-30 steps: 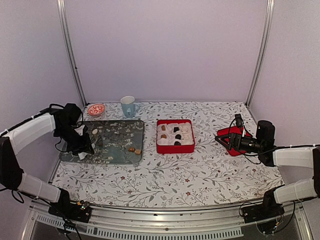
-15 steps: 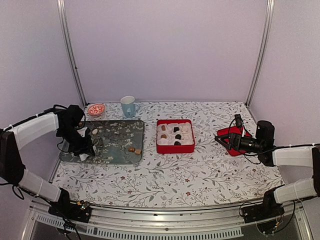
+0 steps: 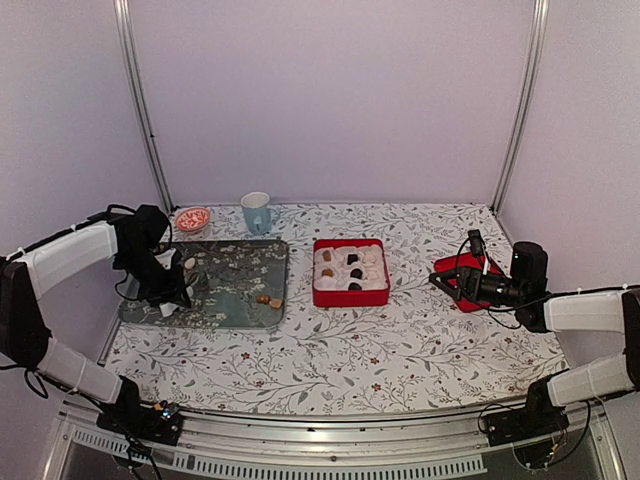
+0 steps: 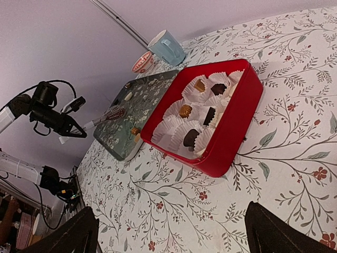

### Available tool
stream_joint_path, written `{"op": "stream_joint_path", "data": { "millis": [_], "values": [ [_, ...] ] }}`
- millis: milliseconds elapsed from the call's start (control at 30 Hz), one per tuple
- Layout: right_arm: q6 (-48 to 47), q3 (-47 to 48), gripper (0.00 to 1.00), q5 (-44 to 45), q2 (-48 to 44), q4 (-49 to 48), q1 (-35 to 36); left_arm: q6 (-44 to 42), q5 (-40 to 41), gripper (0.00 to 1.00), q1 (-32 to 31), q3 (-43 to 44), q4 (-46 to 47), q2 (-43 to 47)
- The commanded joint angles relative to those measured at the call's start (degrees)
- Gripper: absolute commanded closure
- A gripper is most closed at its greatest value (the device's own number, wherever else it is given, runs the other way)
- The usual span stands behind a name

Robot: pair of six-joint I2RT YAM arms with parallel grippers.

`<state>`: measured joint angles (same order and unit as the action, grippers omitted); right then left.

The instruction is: Pack the chocolate

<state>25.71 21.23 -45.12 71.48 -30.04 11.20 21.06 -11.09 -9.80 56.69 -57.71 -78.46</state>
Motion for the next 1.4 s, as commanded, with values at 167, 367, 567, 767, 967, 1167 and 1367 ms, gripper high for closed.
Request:
{"op": "stream_joint_path", "data": {
  "millis": [167,367,567,767,967,1167,1367],
  "values": [
    [0.0,0.0,0.01,-0.5,0.0,-1.3,0.1,0.4,-0.3,0.77,-1.7,3.4,0.6,1.3],
    [0.2,-0.1,0.01,-0.4,-0.2,-1.4,0.1,1.5,-0.5,0.78,-5.9,6.8,0.7,1.0],
    [0.2,-0.3,0.01,-0.4,-0.5,-1.2,0.1,3.1,-0.1,0.78,-14.3,13.6,1.3,-1.9],
    [0.2,-0.3,0.01,-0.3,-0.8,-1.3,0.1,2.7,0.4,0.78,-22.5,22.3,1.7,-7.2],
    [0.3,-0.5,0.01,-0.1,-1.5,-1.2,0.2,1.7,-0.5,0.78,-29.2,28.7,2.3,-14.5],
    [0.2,-0.6,0.01,0.0,-1.7,-1.2,0.1,0.5,-0.8,0.78,-32.8,33.6,2.3,-20.8],
    [0.4,-0.8,0.01,0.1,-2.6,-0.8,0.1,-0.3,-1.7,0.78,-34.6,34.8,1.6,-24.2]
  ]
}}
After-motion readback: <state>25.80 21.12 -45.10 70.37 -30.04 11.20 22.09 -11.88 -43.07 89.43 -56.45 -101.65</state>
